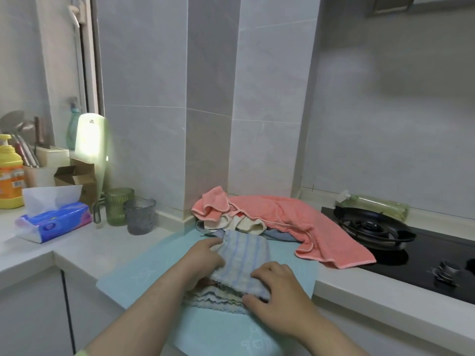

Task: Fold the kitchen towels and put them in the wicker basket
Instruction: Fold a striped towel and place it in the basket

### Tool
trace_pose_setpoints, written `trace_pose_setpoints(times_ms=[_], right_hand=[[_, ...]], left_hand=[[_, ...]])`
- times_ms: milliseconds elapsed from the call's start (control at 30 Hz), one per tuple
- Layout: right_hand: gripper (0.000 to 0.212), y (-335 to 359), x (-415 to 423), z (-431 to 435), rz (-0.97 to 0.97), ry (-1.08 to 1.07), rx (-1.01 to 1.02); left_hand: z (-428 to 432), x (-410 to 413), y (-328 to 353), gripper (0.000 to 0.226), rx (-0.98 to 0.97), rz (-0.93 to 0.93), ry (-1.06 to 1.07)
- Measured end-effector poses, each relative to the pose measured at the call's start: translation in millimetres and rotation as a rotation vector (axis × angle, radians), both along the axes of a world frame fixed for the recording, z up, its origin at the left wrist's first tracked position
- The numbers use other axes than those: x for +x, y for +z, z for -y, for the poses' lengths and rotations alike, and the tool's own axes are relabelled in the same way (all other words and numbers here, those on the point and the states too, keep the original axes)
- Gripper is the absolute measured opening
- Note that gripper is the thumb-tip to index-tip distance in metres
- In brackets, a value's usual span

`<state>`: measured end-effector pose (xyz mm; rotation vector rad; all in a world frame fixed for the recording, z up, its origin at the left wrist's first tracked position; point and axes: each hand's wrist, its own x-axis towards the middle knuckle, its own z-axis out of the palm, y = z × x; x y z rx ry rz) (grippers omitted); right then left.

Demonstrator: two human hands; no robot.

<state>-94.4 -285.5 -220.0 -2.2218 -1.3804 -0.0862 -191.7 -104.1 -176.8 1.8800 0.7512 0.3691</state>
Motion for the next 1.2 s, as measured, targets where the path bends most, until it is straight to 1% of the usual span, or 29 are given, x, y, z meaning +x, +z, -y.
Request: trace_pose_setpoints(times_ms=[33,100,167,233,333,367,433,500,533,567,667,700,733,833,967,1000,1133,1167,1200], right_hand=[[0.056,0,-2,-1,0.017,-0.009,0.004],[0.052,-1,-5,-4,0.052,-0.023,0.042],[0.047,1,-8,-6,0.086,-0.031,0.061],[0.048,3,-12,-8,0.119,-0.037,0.061],[0.062,6,-20,-14,0.121,-0.059,0.032],[0.064,7,-23,-17,0.134,-0.067,0.018],[0.059,7,-27,-20,0.164,-0.089,0.019],[0.050,8,-28,-22,0.174,-0.102,0.025],[0.049,7,-28,-22,0.169,-0.098,0.022],[0.049,7,-28,-21,0.161,-0.089,0.020],[0.052,5,-25,-19,0.129,-0.054,-0.011],[0.054,4,-25,-18,0.113,-0.036,-0.027],[0.055,4,-25,-16,0.092,-0.020,-0.033],[0.053,4,-25,-14,0.034,0.001,-0.013],[0.054,-3,-21,-10,0.014,0.043,-0.038],[0.055,-4,-20,-10,-0.002,0.051,-0.037],[0.060,-5,-21,-7,-0.058,0.102,-0.066],[0.061,-3,-20,-5,-0.071,0.114,-0.070],[0.060,-1,-19,-2,-0.075,0.124,-0.068]], left_hand=[[-1,0,-2,0.050,0.014,0.024,-0.006],[-1,-2,-7,0.049,-0.019,0.091,0.045],[-2,-7,-8,0.044,-0.175,0.164,0.142],[-3,-11,-4,0.039,-0.404,0.275,0.203],[0,-18,6,0.025,-0.690,0.413,0.242],[0,-19,8,0.024,-0.763,0.453,0.246],[-2,-21,11,0.026,-0.839,0.509,0.255],[-5,-22,13,0.025,-0.850,0.532,0.249],[-4,-24,14,0.024,-0.820,0.514,0.245],[-3,-28,16,0.026,-0.749,0.468,0.247],[-1,-41,12,0.042,-0.358,0.252,0.269],[-2,-46,8,0.046,-0.253,0.195,0.259],[-3,-49,2,0.048,-0.190,0.154,0.244],[-12,-57,-17,0.046,-0.080,0.099,0.200],[-15,-57,-22,0.043,0.043,0.086,0.149],[-16,-56,-23,0.043,0.053,0.075,0.145],[-22,-57,-19,0.044,-0.016,0.007,0.112],[-25,-57,-17,0.043,0.024,-0.002,0.095],[-28,-59,-14,0.042,0.147,-0.020,0.079]])
